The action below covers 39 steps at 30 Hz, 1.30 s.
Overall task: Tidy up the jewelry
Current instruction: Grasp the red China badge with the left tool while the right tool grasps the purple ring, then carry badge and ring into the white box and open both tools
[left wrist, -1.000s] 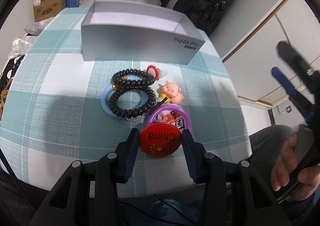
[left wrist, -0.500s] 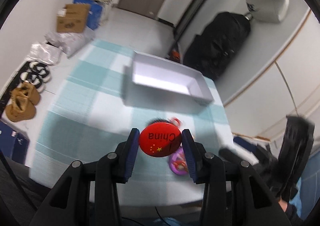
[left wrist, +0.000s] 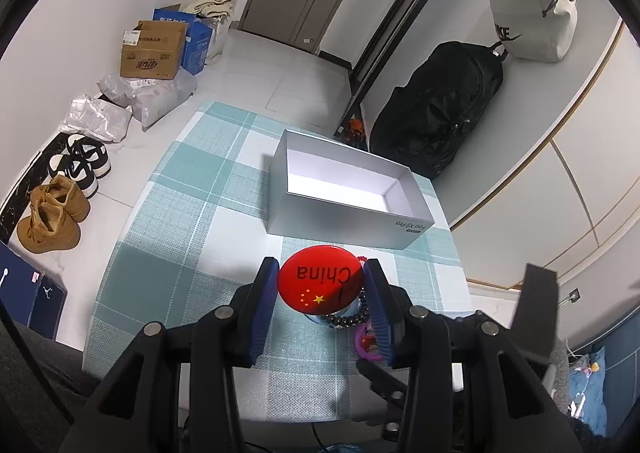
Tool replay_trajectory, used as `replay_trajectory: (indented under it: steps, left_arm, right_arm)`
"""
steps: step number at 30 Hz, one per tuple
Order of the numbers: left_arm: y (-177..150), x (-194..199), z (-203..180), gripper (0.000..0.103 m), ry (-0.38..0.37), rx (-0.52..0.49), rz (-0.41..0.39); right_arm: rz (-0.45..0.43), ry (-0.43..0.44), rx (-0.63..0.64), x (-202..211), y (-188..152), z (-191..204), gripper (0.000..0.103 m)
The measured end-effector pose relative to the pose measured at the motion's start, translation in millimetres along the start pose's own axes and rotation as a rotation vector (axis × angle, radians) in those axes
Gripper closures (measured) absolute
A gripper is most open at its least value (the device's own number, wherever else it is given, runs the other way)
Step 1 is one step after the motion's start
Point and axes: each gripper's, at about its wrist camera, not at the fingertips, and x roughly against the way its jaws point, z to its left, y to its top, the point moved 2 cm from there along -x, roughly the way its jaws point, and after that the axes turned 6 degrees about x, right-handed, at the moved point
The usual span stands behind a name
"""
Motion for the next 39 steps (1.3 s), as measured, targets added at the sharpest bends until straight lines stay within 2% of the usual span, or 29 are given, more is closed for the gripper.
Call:
replay_trajectory:
  steps: [5, 8, 9, 18, 29, 34, 39]
  left_arm:
    - [2, 1, 2, 0.066, -0.006, 0.01, 0.0]
    - [3, 0, 2, 0.066, -0.009, 0.013, 0.003]
    - [3, 0, 2, 0.066, -0.011, 0.012, 0.004]
    - [2, 0, 2, 0.066, -0.013, 0.015, 0.01]
    - [3, -6, -1, 0.066, -0.016, 0.005, 0.027]
    - [20, -12, -9, 0.066, -0.013, -0.012, 0.022]
    - [41, -25, -22, 0.066, -0.011, -0.045, 0.024]
  right_arm:
    - [0.036, -0.041, 0.069, -10, 0, 11, 0.036]
    - [0.025, -0.048, 0.084, -10, -1, 14, 0.048]
    - [0.024, -0.053, 0.085, -11, -1, 13, 0.048]
    - [-0.02, 0.018, 0.001, 3, 2, -1, 0.05]
    - [-0.176, 0.139, -0.162, 35, 14, -33, 0.05]
    - [-0.26, 0.168, -0.198, 52, 30, -49, 0.05]
    - [-0.292, 0.179, -0.219, 53, 51, -74, 0.05]
